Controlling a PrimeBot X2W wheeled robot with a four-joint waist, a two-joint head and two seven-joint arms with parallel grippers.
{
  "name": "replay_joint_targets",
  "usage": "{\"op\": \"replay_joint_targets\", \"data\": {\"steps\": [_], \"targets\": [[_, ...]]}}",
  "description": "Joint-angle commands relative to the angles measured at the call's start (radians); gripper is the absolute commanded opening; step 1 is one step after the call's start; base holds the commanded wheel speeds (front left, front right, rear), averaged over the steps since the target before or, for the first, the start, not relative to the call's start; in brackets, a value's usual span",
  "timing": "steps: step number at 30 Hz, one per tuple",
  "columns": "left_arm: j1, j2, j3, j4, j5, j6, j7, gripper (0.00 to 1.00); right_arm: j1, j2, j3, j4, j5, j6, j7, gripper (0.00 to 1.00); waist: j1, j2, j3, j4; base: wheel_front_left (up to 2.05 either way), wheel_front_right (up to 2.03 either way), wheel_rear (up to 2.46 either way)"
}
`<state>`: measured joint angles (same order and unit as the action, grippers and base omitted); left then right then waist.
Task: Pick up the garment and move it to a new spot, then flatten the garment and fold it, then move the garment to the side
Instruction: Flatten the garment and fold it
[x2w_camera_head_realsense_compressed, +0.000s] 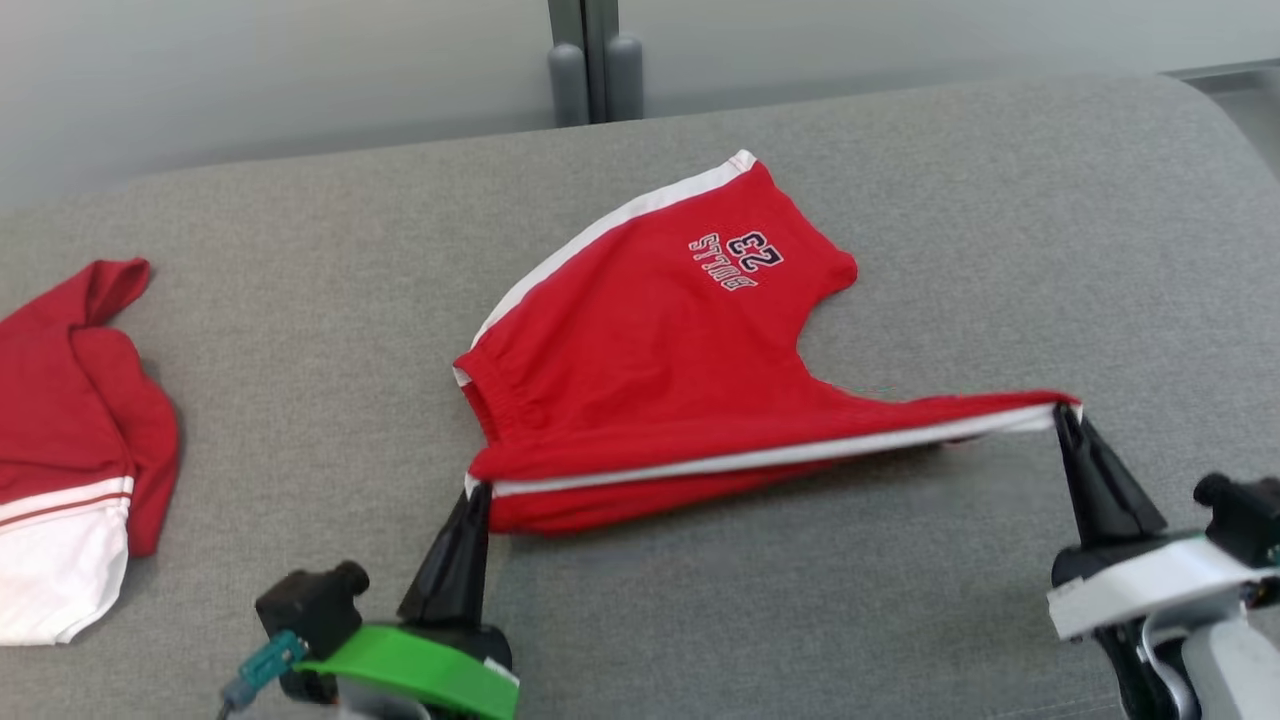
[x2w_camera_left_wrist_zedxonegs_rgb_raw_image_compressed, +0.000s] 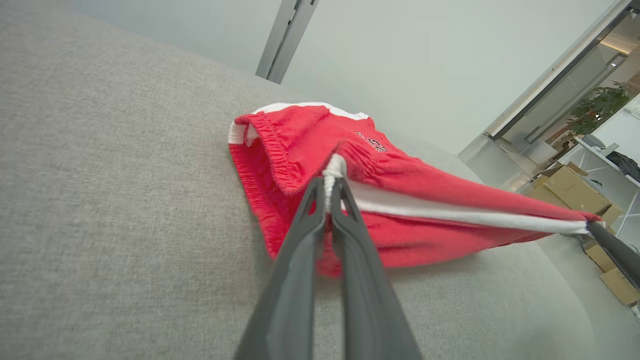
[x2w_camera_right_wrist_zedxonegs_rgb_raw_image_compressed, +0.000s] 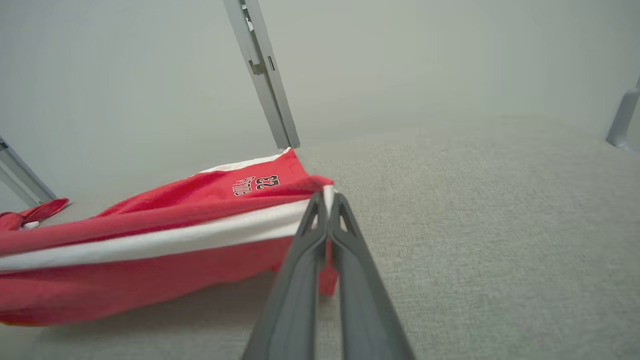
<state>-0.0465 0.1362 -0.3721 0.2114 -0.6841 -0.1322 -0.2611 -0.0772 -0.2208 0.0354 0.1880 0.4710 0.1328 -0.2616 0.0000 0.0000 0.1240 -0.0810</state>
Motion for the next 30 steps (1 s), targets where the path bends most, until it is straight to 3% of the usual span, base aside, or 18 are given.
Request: {"op": "replay_joint_targets", "data": {"steps": [1, 15, 26, 27, 28, 29, 30], "targets": [[-0.033, 0.005, 0.001, -0.004, 0.002, 0.003, -0.006, 0.00, -0.037, -0.008, -0.009, 0.009, -0.006, -0.004, -0.005, 0.00, 0.0000, 0.0000, 0.059, 0.033, 0.00, 0.00, 0.00], [-0.381, -0.013, -0.041, 0.023, -0.043, 0.002, -0.005, 0.00, -0.632, -0.031, 0.058, 0.252, -0.130, -0.003, 0.055, 0.00, 0.0000, 0.0000, 0.305, 0.150, 0.00, 0.00, 0.00], [-0.511, -0.037, -0.058, 0.076, -0.065, 0.002, -0.005, 0.00, -0.937, -0.011, 0.070, 0.537, -0.270, -0.003, 0.046, 0.00, 0.0000, 0.0000, 0.407, 0.203, 0.00, 0.00, 0.00], [-0.515, -0.039, -0.057, 0.079, -0.065, 0.002, -0.005, 0.00, -0.952, -0.008, 0.066, 0.558, -0.281, -0.003, 0.042, 0.29, 0.0000, 0.0000, 0.410, 0.204, 0.00, 0.00, 0.00], [-0.519, -0.041, -0.054, 0.081, -0.064, 0.002, -0.005, 0.17, -0.966, -0.002, 0.068, 0.583, -0.295, -0.003, 0.036, 0.97, 0.0000, 0.0000, 0.413, 0.206, 0.00, 0.00, 0.00], [-0.520, -0.045, -0.050, 0.086, -0.067, 0.002, -0.005, 0.88, -0.977, 0.003, 0.067, 0.601, -0.301, -0.003, 0.027, 1.00, 0.0000, 0.0000, 0.414, 0.208, 0.00, 0.00, 0.00], [-0.520, -0.047, -0.048, 0.088, -0.066, 0.002, -0.005, 1.00, -0.983, 0.004, 0.066, 0.611, -0.306, -0.003, 0.020, 1.00, 0.0000, 0.0000, 0.414, 0.209, 0.00, 0.00, 0.00]]}}
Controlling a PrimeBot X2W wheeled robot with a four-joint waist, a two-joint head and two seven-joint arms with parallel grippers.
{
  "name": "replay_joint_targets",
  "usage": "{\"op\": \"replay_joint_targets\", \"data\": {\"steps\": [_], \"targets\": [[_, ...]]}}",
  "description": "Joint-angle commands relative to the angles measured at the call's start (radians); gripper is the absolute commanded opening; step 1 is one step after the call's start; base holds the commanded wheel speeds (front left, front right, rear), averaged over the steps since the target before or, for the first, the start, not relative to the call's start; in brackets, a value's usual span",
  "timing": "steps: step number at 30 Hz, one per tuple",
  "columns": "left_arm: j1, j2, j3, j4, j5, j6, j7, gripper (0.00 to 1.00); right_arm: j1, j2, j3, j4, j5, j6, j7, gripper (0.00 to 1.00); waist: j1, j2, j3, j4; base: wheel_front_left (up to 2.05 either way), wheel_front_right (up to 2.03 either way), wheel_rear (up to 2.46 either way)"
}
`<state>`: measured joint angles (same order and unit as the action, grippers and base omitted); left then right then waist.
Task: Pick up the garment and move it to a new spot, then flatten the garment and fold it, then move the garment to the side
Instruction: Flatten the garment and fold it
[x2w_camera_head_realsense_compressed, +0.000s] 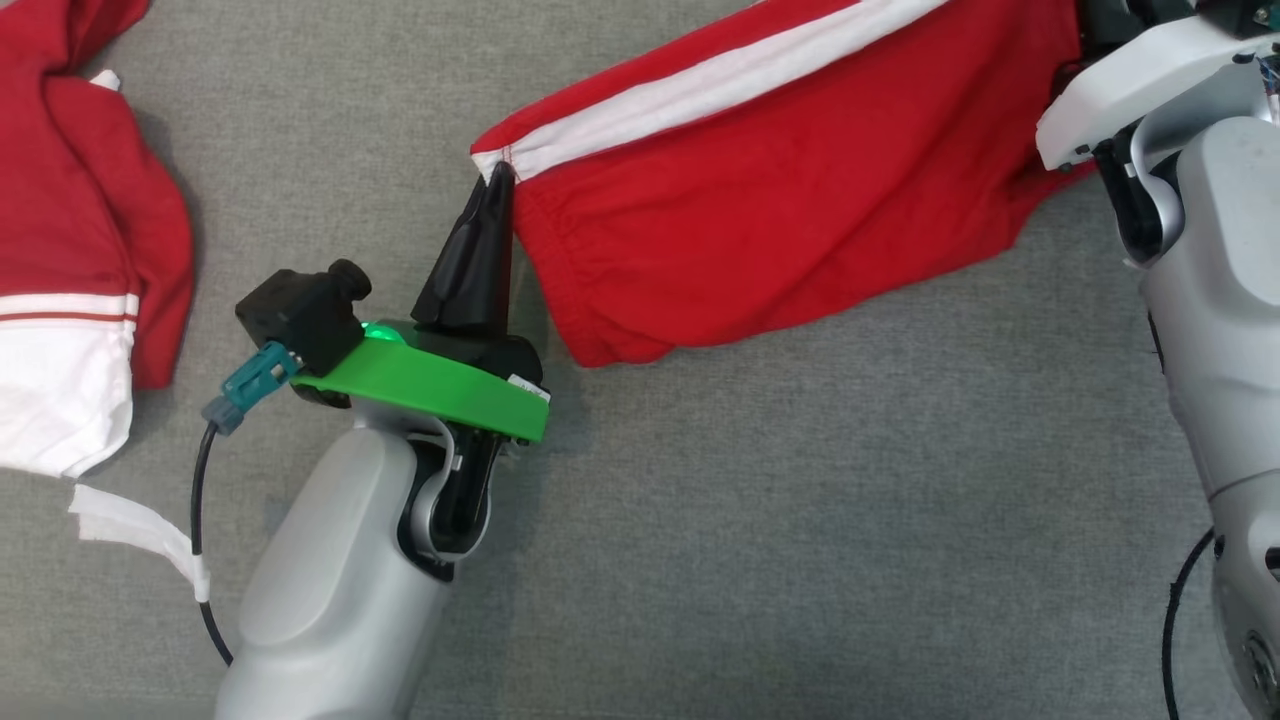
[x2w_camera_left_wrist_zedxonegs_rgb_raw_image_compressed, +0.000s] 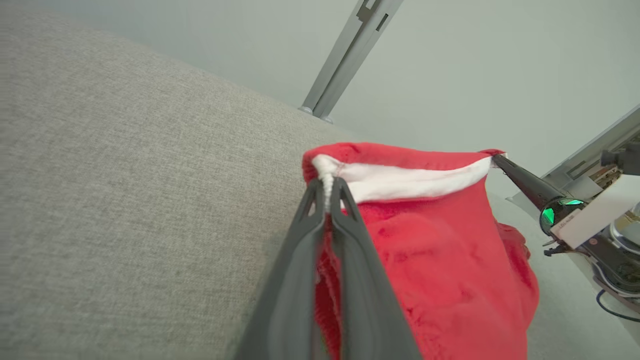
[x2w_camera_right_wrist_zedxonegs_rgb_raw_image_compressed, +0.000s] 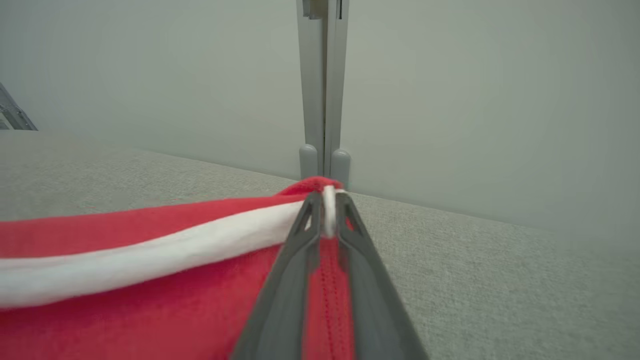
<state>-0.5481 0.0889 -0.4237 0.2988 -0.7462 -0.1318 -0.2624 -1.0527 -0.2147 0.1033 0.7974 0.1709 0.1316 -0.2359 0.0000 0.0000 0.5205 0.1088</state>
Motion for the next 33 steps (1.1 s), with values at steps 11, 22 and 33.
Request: {"op": "replay_joint_targets", "data": {"steps": [11, 22, 33], "targets": [[0.080, -0.016, 0.064, 0.007, 0.054, 0.002, -0.003, 1.00, 0.112, -0.038, 0.018, 0.057, 0.005, -0.002, -0.030, 1.00, 0.0000, 0.0000, -0.031, 0.003, 0.00, 0.00, 0.00], [0.135, -0.018, 0.114, 0.021, 0.105, 0.002, -0.004, 1.00, 0.204, -0.002, 0.073, 0.214, 0.122, -0.002, 0.043, 0.00, 0.0000, 0.0000, -0.089, -0.006, 0.00, 0.00, 0.00], [0.269, -0.012, 0.160, 0.049, 0.141, 0.002, -0.004, 1.00, 0.393, -0.041, -0.016, 0.146, 0.283, -0.002, -0.028, 0.00, 0.0000, 0.0000, -0.250, -0.068, 0.00, 0.00, 0.00]]}}
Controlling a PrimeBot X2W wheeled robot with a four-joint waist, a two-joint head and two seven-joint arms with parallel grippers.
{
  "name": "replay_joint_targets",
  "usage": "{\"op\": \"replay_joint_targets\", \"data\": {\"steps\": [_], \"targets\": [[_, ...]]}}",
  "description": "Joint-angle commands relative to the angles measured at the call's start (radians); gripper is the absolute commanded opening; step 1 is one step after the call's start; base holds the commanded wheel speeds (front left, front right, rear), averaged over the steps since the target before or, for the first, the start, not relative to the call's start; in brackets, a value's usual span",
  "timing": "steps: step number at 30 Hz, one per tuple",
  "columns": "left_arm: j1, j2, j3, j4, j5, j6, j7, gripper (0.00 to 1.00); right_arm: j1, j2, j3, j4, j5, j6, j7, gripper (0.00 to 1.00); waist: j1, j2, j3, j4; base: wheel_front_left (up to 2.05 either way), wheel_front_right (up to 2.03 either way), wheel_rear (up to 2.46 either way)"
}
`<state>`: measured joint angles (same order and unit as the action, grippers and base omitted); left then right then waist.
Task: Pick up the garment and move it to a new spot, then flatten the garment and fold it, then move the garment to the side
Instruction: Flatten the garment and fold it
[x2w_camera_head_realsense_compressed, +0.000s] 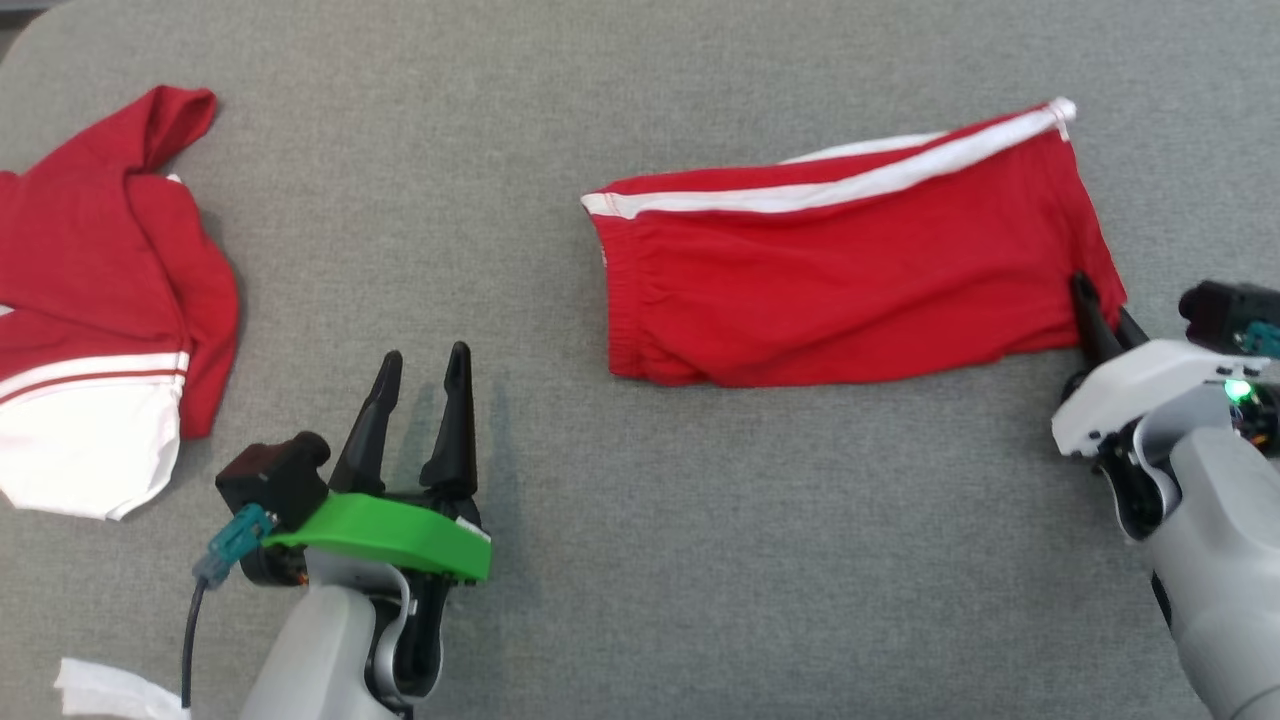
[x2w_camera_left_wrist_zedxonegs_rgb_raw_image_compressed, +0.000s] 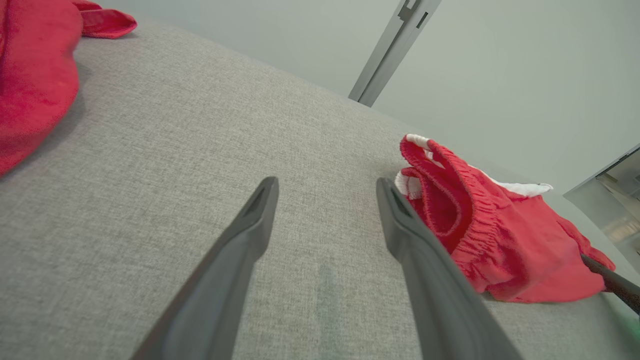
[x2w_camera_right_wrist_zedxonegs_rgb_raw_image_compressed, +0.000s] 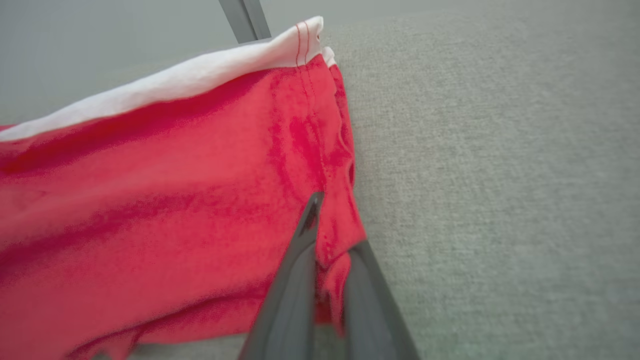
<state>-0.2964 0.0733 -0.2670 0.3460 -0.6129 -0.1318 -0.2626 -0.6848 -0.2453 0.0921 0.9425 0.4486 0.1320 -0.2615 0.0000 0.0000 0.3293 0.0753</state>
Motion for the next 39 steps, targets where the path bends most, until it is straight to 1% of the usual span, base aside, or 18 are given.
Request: {"op": "replay_joint_targets", "data": {"steps": [1, 7, 10, 13, 15, 17, 21, 24, 25, 26, 27, 29, 34, 36, 37, 39], "targets": [[0.045, 0.000, 0.009, 0.002, 0.014, 0.002, -0.003, 1.00, 0.076, -0.024, -0.021, -0.029, 0.025, -0.002, -0.004, 0.00, 0.0000, 0.0000, -0.084, -0.042, 0.00, 0.00, 0.00], [0.110, -0.010, 0.016, 0.001, 0.021, 0.002, -0.003, 1.00, 0.206, -0.048, -0.071, -0.099, 0.052, -0.002, -0.005, 0.00, 0.0000, 0.0000, -0.134, -0.050, 0.00, 0.00, 0.00], [0.131, -0.012, 0.015, 0.002, 0.020, 0.002, -0.003, 1.00, 0.226, -0.040, -0.086, -0.134, 0.045, -0.002, -0.005, 0.00, 0.0000, 0.0000, -0.145, -0.049, 0.00, 0.00, 0.00], [0.139, -0.015, 0.009, 0.001, 0.018, 0.002, -0.003, 1.00, 0.204, -0.020, -0.061, -0.186, 0.027, -0.002, -0.005, 0.00, 0.0000, 0.0000, -0.151, -0.044, 0.00, 0.00, 0.00], [0.140, -0.017, 0.005, 0.005, 0.016, 0.002, -0.003, 1.00, 0.170, -0.001, -0.032, -0.226, 0.020, -0.002, -0.005, 0.00, 0.0000, 0.0000, -0.152, -0.038, 0.00, 0.00, 0.00], [0.137, -0.018, 0.002, 0.006, 0.015, 0.002, -0.003, 1.00, 0.136, 0.032, 0.013, -0.263, 0.017, -0.002, -0.005, 0.00, 0.0000, 0.0000, -0.153, -0.025, 0.00, 0.00, 0.00], [0.123, -0.019, -0.001, 0.008, 0.011, 0.002, -0.003, 1.00, 0.072, 0.110, 0.150, -0.314, 0.013, -0.002, -0.001, 0.00, 0.0000, 0.0000, -0.154, 0.010, 0.00, 0.00, 0.00], [0.123, -0.021, 0.001, 0.011, 0.012, 0.002, -0.003, 1.00, 0.052, 0.154, 0.282, -0.302, 0.007, -0.002, 0.021, 0.00, 0.0000, 0.0000, -0.156, 0.037, 0.00, 0.00, 0.00], [0.126, -0.021, 0.003, 0.014, 0.012, 0.002, -0.003, 1.00, 0.051, 0.164, 0.325, -0.286, 0.002, -0.002, 0.025, 0.09, 0.0000, 0.0000, -0.156, 0.044, 0.00, 0.00, 0.00], [0.129, -0.021, 0.003, 0.016, 0.012, 0.002, -0.003, 1.00, 0.054, 0.169, 0.362, -0.274, -0.004, -0.002, 0.028, 0.43, 0.0000, 0.0000, -0.158, 0.050, 0.00, 0.00, 0.00], [0.133, -0.021, 0.005, 0.019, 0.014, 0.002, -0.003, 1.00, 0.060, 0.177, 0.409, -0.258, -0.005, -0.002, 0.031, 1.00, 0.0000, 0.0000, -0.160, 0.055, 0.00, 0.00, 0.00], [0.141, -0.022, 0.011, 0.022, 0.018, 0.002, -0.003, 1.00, 0.074, 0.186, 0.479, -0.243, 0.017, -0.002, 0.024, 1.00, 0.0000, 0.0000, -0.162, 0.060, 0.00, 0.00, 0.00], [0.155, -0.022, 0.038, 0.023, 0.035, 0.002, -0.003, 1.00, 0.098, 0.191, 0.585, -0.255, 0.073, -0.002, 0.004, 1.00, 0.0000, 0.0000, -0.169, 0.039, 0.00, 0.00, 0.00], [0.155, -0.022, 0.053, 0.021, 0.046, 0.002, -0.003, 1.00, 0.099, 0.191, 0.592, -0.265, 0.086, -0.002, -0.002, 1.00, 0.0000, 0.0000, -0.172, 0.022, 0.00, 0.00, 0.00], [0.155, -0.021, 0.061, 0.019, 0.054, 0.002, -0.003, 1.00, 0.097, 0.188, 0.579, -0.273, 0.088, -0.002, -0.004, 1.00, 0.0000, 0.0000, -0.173, 0.013, 0.00, 0.00, 0.00], [0.155, -0.021, 0.075, 0.012, 0.076, 0.002, -0.003, 1.00, 0.099, 0.169, 0.512, -0.319, 0.070, -0.002, -0.004, 1.00, 0.0000, 0.0000, -0.176, -0.007, 0.00, 0.00, 0.00]]}}
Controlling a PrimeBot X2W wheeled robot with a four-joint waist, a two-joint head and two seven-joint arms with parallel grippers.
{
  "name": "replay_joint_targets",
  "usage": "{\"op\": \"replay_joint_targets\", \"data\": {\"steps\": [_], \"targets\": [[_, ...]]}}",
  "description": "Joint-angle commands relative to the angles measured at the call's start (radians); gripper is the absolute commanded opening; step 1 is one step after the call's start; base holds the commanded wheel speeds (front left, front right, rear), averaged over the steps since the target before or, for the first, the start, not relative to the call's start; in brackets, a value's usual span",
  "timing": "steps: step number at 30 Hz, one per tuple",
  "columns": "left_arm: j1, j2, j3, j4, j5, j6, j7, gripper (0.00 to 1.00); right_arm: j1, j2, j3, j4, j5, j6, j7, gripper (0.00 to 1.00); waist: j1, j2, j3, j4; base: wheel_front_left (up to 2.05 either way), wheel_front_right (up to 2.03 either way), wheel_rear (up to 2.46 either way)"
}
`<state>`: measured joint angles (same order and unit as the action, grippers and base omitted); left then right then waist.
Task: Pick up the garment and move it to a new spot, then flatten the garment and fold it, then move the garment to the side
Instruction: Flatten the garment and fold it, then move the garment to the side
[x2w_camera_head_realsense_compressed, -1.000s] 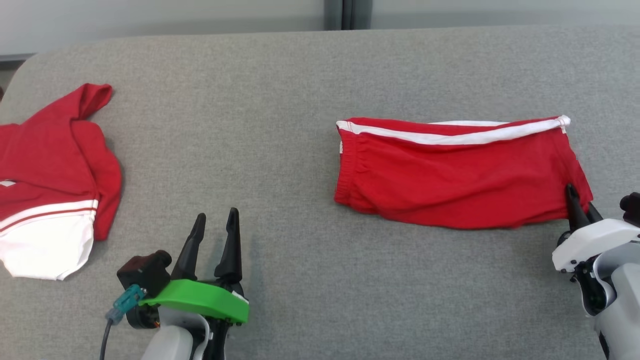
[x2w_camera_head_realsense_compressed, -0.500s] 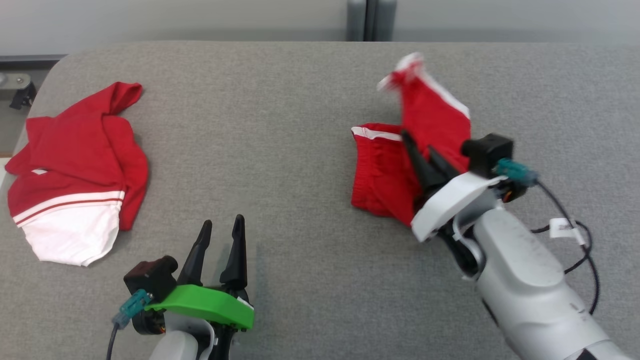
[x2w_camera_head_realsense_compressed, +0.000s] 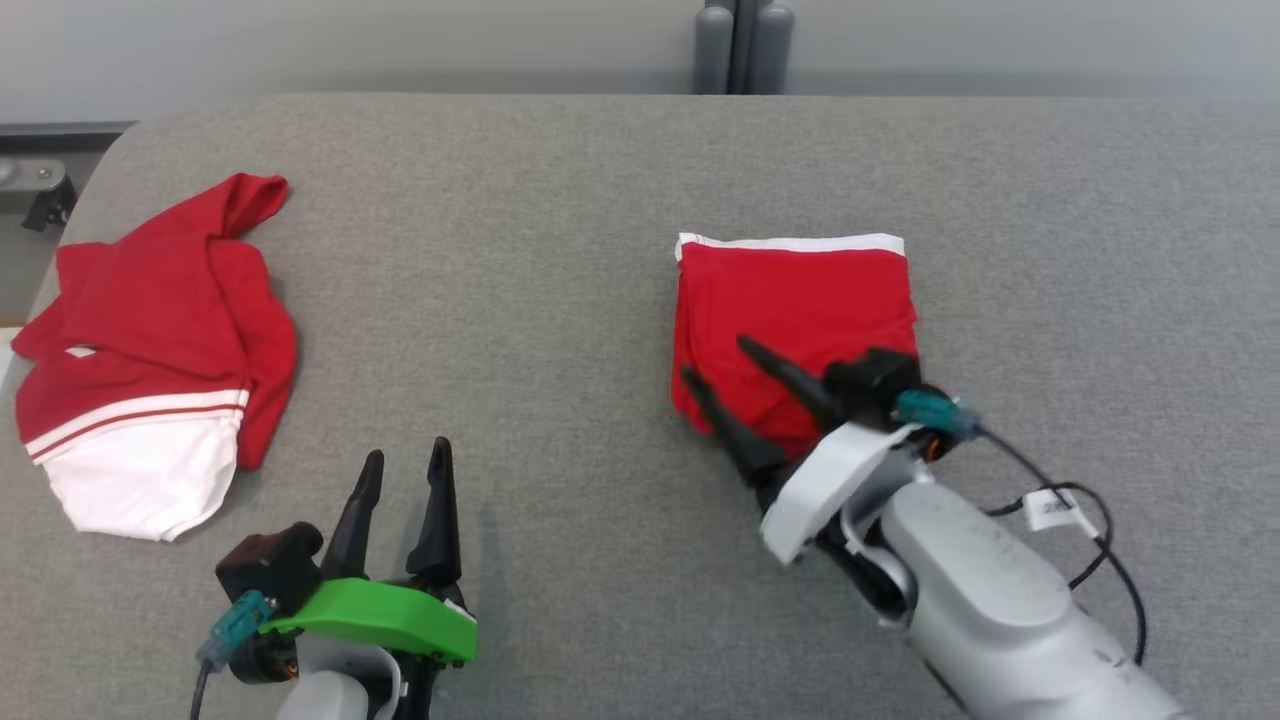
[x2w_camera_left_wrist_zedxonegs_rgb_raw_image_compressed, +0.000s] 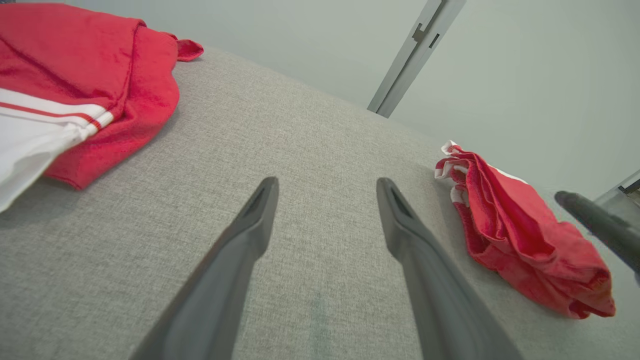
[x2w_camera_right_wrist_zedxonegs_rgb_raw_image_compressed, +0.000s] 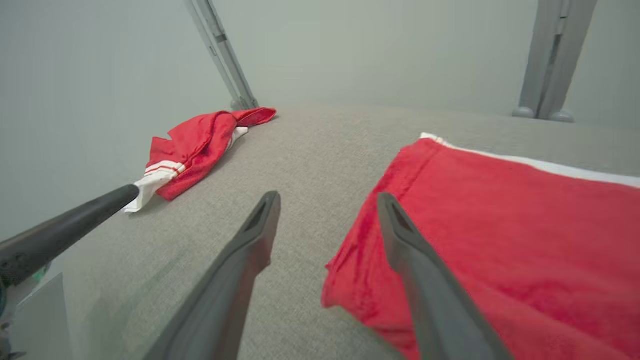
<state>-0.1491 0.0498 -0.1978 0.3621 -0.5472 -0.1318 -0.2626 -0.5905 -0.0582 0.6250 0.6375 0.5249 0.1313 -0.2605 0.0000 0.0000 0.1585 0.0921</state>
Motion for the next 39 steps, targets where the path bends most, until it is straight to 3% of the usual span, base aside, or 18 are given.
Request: {"op": "replay_joint_targets", "data": {"steps": [1, 8, 15, 22, 27, 39], "targets": [[0.007, 0.002, 0.013, -0.006, 0.021, 0.002, -0.003, 1.00, 0.017, -0.024, -0.058, -0.036, -0.019, -0.001, -0.005, 1.00, 0.0000, 0.0000, -0.006, -0.033, 0.00, 0.00, 0.00], [-0.008, 0.004, 0.060, -0.018, 0.141, 0.002, -0.003, 1.00, 0.144, -0.037, -0.380, -0.171, -0.191, -0.001, -0.006, 1.00, 0.0000, 0.0000, -0.021, -0.087, 0.00, 0.00, 0.00], [0.038, 0.005, 0.086, -0.036, 0.292, 0.002, -0.003, 1.00, 0.290, -0.004, -0.578, -0.219, -0.309, -0.001, -0.006, 1.00, 0.0000, 0.0000, -0.051, -0.126, 0.00, 0.00, 0.00], [0.091, 0.003, 0.098, -0.038, 0.357, 0.002, -0.003, 1.00, 0.397, 0.006, -0.619, -0.189, -0.328, -0.001, -0.006, 1.00, 0.0000, 0.0000, -0.079, -0.140, 0.00, 0.00, 0.00], [0.112, 0.002, 0.091, -0.041, 0.343, 0.002, -0.003, 1.00, 0.418, 0.006, -0.604, -0.175, -0.299, -0.001, -0.006, 1.00, 0.0000, 0.0000, -0.080, -0.141, 0.00, 0.00, 0.00], [0.039, 0.002, 0.063, -0.064, 0.332, 0.002, -0.003, 1.00, 0.259, 0.005, -0.545, -0.129, -0.282, -0.001, -0.006, 1.00, 0.0000, 0.0000, 0.030, -0.097, 0.00, 0.00, 0.00]]}}
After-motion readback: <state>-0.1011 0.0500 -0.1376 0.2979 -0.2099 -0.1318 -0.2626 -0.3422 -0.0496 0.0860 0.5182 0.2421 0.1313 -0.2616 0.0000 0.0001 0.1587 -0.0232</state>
